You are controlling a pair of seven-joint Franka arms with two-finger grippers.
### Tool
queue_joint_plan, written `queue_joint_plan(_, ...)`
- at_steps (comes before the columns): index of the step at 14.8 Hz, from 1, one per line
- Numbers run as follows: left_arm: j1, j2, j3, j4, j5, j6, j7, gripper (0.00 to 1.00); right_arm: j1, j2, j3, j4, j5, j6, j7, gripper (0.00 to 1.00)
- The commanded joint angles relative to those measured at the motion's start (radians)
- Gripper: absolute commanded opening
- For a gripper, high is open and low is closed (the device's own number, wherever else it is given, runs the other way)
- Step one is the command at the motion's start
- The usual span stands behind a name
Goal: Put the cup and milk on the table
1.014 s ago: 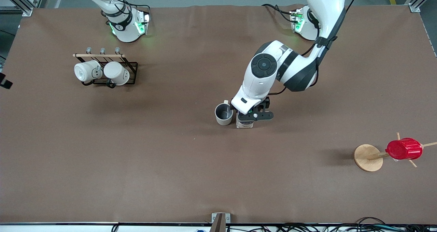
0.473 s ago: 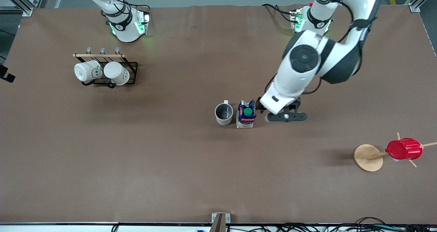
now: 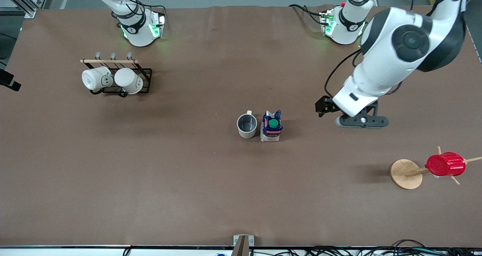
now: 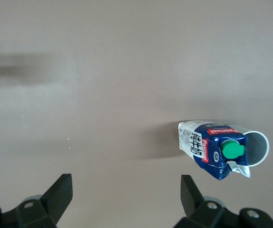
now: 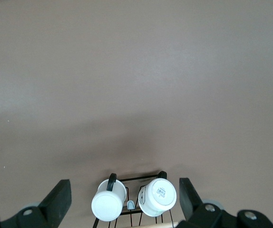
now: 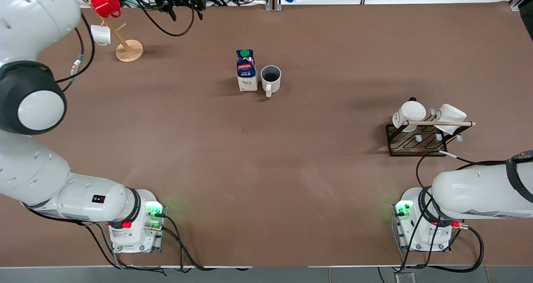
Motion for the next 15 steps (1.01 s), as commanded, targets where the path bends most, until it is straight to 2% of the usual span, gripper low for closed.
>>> queue_joint_plan(1,0.044,-0.046,-0.007,0.039,-0.034,-0.068,0.049,1.00,0.007,-0.035,0.010,-0.036,-0.021,0.016,0.005,1.00)
queue_joint_plan(8,0.093,-0.048,0.014,0.220,-0.017,-0.251,0.092,1.00,0.005,-0.033,0.010,-0.036,-0.020,0.008,0.007,1.00)
queue_joint_plan(10,0.136,-0.091,0.005,0.211,-0.018,-0.288,0.171,1.00,0.005,-0.033,0.010,-0.036,-0.021,0.008,0.007,1.00)
queue_joint_plan(15,0.113,-0.141,0.046,0.161,0.006,-0.308,0.205,1.00,0.005,-0.033,0.010,-0.036,-0.020,0.003,0.007,1.00)
